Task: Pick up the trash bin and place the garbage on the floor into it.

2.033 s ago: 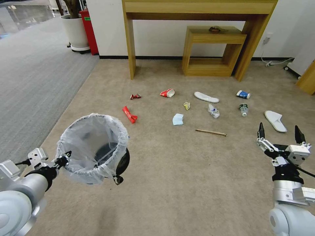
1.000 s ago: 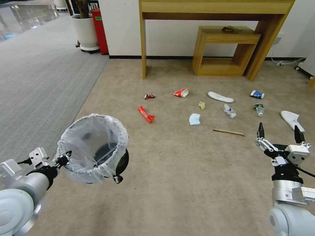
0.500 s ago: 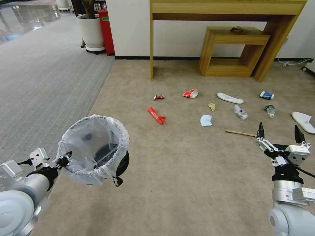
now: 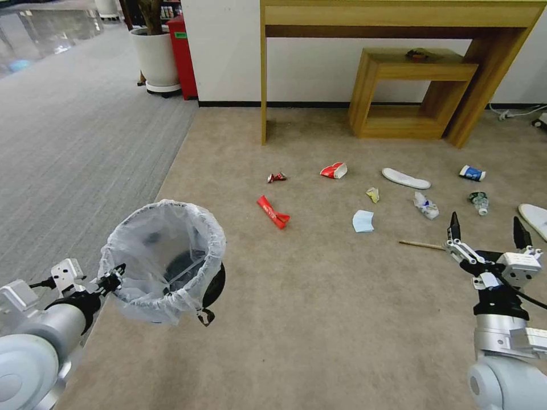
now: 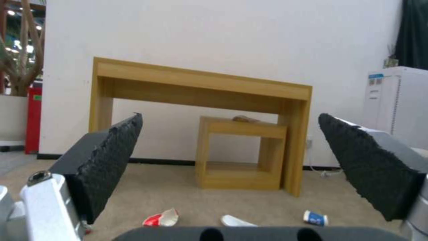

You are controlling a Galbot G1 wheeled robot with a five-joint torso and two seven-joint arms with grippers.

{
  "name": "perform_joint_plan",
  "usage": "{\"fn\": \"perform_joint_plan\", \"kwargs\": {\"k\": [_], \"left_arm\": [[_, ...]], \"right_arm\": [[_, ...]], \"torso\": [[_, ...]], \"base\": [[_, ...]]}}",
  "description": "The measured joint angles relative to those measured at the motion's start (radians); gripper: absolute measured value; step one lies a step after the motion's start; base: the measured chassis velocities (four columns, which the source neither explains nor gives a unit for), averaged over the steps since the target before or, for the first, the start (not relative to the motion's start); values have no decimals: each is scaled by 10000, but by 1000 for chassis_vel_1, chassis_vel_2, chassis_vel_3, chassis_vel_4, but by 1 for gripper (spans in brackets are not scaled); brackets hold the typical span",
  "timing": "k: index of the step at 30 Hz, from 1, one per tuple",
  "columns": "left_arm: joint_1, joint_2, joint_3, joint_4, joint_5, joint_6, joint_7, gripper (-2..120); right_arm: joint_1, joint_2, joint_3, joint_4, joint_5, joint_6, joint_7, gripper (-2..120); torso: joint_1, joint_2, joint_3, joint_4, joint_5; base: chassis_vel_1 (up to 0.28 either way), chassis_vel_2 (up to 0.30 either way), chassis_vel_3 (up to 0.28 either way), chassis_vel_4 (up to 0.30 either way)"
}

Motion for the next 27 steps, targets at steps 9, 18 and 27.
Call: {"fn": "perform_joint_plan", "kwargs": {"k": [9, 18, 27], "left_arm": [[-49, 3, 101, 57, 184, 0, 14, 0], [-78, 100, 20, 161, 234, 0, 28, 0], [-119, 110, 2, 217, 234, 0, 28, 0]], "right_arm": [[24, 8, 5, -35, 29, 25, -31, 100], [45, 3, 18, -60, 44, 37, -70, 100], [53, 13, 13, -112, 43, 46, -106, 100]], "torso": [[2, 0, 0, -3, -2], [1, 0, 0, -3, -2], [1, 0, -1, -1, -2]], "base": [[-156, 153, 144, -156], [-163, 167, 167, -162], [-161, 173, 165, -158]]}}
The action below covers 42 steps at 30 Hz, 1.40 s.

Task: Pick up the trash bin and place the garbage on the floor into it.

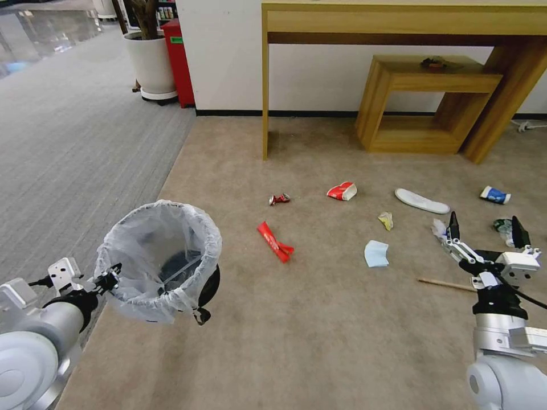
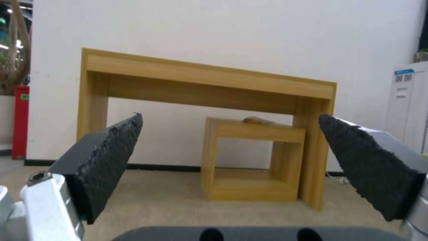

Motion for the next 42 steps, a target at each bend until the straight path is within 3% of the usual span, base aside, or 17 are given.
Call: {"fn": "perform_joint_plan", "kwargs": {"k": [42], "left_arm": [[19, -56, 52, -33, 87, 0, 41, 0]], "right_arm": [[-28, 11, -7, 3, -9, 74, 17, 100]], "torso": [[-1, -1, 1, 1, -1]], "base": [[-184, 195, 182, -195]]}}
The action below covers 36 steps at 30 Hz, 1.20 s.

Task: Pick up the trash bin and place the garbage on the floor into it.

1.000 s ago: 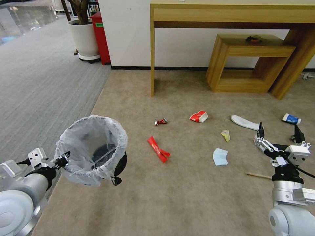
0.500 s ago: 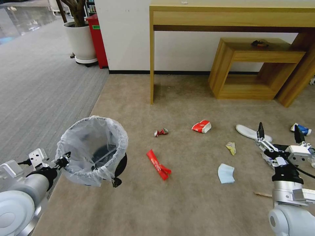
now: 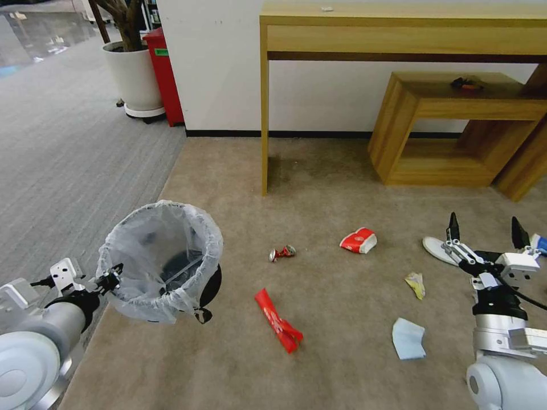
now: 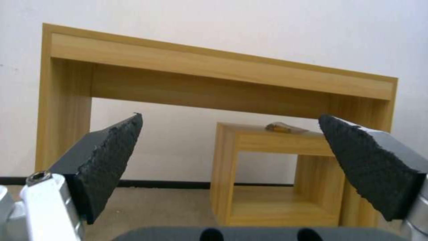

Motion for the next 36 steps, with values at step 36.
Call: {"fn": "perform_joint_plan", "kwargs": {"k": [36], "left_arm": [[53, 11, 81, -56, 199, 0, 14, 0]], "right_arm": [[-412, -1505, -1043, 154, 1745, -1821, -514, 100]], "torso": [[0, 0, -1, -2, 4]], "base": [[-30, 32, 29, -31]]}}
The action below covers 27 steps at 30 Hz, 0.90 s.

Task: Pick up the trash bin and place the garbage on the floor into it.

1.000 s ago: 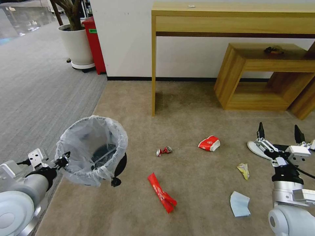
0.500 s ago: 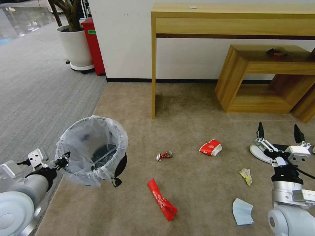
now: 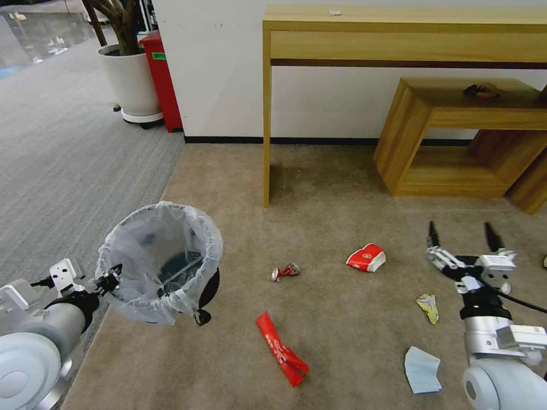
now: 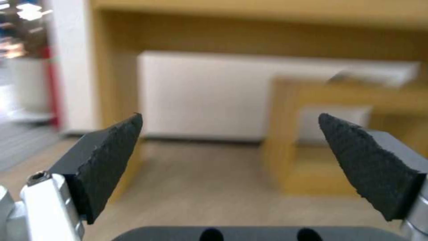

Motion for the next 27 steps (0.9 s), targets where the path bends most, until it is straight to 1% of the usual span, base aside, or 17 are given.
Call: {"fn": "perform_joint_plan", "kwargs": {"k": [3, 4, 5, 6, 7, 8, 10, 11, 12, 14, 15, 19, 20, 23, 24, 27], "left_arm": [[9, 21, 9, 5, 31, 0, 0, 0], [9, 21, 9, 5, 31, 0, 0, 0], [16, 39, -3, 5, 32, 0, 0, 0], [24, 52, -12, 6, 37, 0, -2, 0], [24, 52, -12, 6, 37, 0, -2, 0], [36, 55, -15, 7, 55, 0, -4, 0], [48, 45, -13, 14, 105, 0, -6, 0], [48, 45, -13, 14, 105, 0, -6, 0], [59, 31, -4, 19, 153, 0, -8, 0], [78, 23, 2, 27, 196, 0, -10, 0], [78, 23, 2, 27, 196, 0, -10, 0], [84, 57, -81, 40, 216, 0, -26, 0], [84, 57, -81, 40, 216, 0, -26, 0], [105, 68, -124, 42, 231, 0, -46, 0], [105, 68, -124, 42, 231, 0, -46, 0], [199, -9, 10, 36, 443, 0, -45, 0]], "right_arm": [[83, -1458, -641, 32, 1179, -1185, -342, 100], [83, -1458, -641, 32, 1179, -1185, -342, 100], [146, -1974, -866, 35, 1514, -1608, -455, 100], [230, -2315, -1061, 38, 1746, -1952, -544, 100], [230, -2315, -1061, 38, 1746, -1952, -544, 100], [362, -2696, -1364, 27, 2041, -2358, -667, 100], [613, -3091, -1863, -81, 2398, -2774, -891, 100], [613, -3091, -1863, -81, 2398, -2774, -891, 100], [823, -3268, -2280, -186, 2596, -3036, -1121, 100], [1103, -3397, -2780, -364, 2681, -3280, -1470, 100], [1103, -3397, -2780, -364, 2681, -3280, -1470, 100], [1852, -3551, -4030, -971, 2446, -3944, -2051, 100], [1852, -3551, -4030, -971, 2446, -3944, -2051, 100], [2405, -3611, -4891, -1458, 2211, -4427, -2173, 100], [2405, -3611, -4891, -1458, 2211, -4427, -2173, 100], [3085, -3669, -5974, -2064, 2043, -4772, -2180, 100]], "torso": [[0, 0, 1, 1, -1], [0, 0, 1, 1, -1], [0, 0, 0, 2, -2], [0, 0, 1, 1, -3], [0, 0, 1, 1, -3], [0, 0, 1, 2, -3], [0, 0, 1, 2, -3], [0, 0, 1, 2, -3], [0, 0, 1, 1, -2], [0, 0, 1, 2, -2], [0, 0, 1, 2, -2], [0, 0, 1, 0, -2], [0, 0, 1, 0, -2], [0, 0, 1, 0, -3], [0, 0, 1, 0, -3], [0, 0, 1, 1, -2]], "base": [[0, 0, 0, 0], [0, 0, 0, 0], [0, 0, 0, 0], [0, 0, 0, 0], [0, 0, 0, 0], [0, 0, 0, 0], [0, 0, 0, 0], [0, 0, 0, 0], [0, 0, 0, 0], [0, 0, 0, 0], [0, 0, 0, 0], [0, 0, 0, 0], [0, 0, 0, 0], [0, 0, 0, 0], [0, 0, 0, 0], [0, 0, 0, 0]]}}
